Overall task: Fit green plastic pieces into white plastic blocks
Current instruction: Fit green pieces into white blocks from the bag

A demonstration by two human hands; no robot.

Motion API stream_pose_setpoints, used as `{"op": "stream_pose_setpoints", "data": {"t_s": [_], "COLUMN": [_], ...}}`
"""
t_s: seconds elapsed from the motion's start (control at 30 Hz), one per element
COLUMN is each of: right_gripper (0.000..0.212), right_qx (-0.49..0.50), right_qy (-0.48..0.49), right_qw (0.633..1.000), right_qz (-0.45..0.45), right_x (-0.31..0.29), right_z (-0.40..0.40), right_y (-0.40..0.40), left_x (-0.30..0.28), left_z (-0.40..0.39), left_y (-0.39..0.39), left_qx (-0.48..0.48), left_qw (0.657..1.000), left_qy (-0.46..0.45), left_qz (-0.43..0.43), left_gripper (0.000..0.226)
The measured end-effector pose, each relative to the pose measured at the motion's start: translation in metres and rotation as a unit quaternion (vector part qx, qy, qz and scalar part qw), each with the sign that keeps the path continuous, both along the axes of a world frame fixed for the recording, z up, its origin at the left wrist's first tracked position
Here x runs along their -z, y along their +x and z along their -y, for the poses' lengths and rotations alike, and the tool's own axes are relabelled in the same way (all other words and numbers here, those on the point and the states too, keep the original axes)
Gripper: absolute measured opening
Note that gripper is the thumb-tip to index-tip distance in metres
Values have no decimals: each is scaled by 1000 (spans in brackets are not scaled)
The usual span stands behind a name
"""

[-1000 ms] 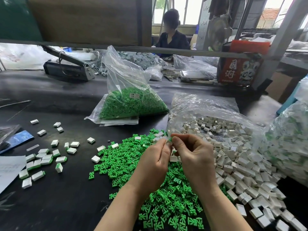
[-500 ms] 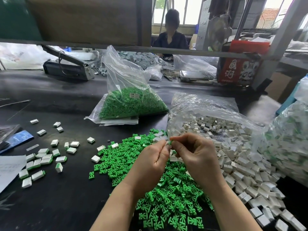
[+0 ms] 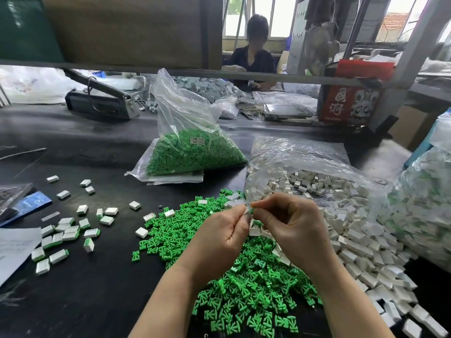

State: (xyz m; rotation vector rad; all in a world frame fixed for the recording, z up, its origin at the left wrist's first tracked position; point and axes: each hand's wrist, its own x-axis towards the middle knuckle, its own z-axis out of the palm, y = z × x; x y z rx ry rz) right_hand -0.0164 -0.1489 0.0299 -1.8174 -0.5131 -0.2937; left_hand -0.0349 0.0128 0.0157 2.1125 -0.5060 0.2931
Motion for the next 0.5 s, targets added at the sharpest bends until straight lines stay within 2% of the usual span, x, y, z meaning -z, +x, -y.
{"op": "stream_pose_setpoints", "data": {"t_s": [0.23,0.4,0.5], "right_gripper": [14,16,19], "right_qx": [-28,-49,-69], "right_qy": [-23,54,68], "right_qw": [999,997,994], "right_qz": [9,-27,-51], "right_x": [-1,-8,-10], "right_z": [2,3,2], "right_y": [1,-3,-5], "left_x": [1,-3,-2], "left_z": [-4,-1,-3], "left_y": [1,2,2], "left_qx": [8,67,84], "left_qw": [1000,978,969], "left_qy": [4,-167,-190], "left_qz": [-9,-110,-134], "left_gripper": [37,27,25]}}
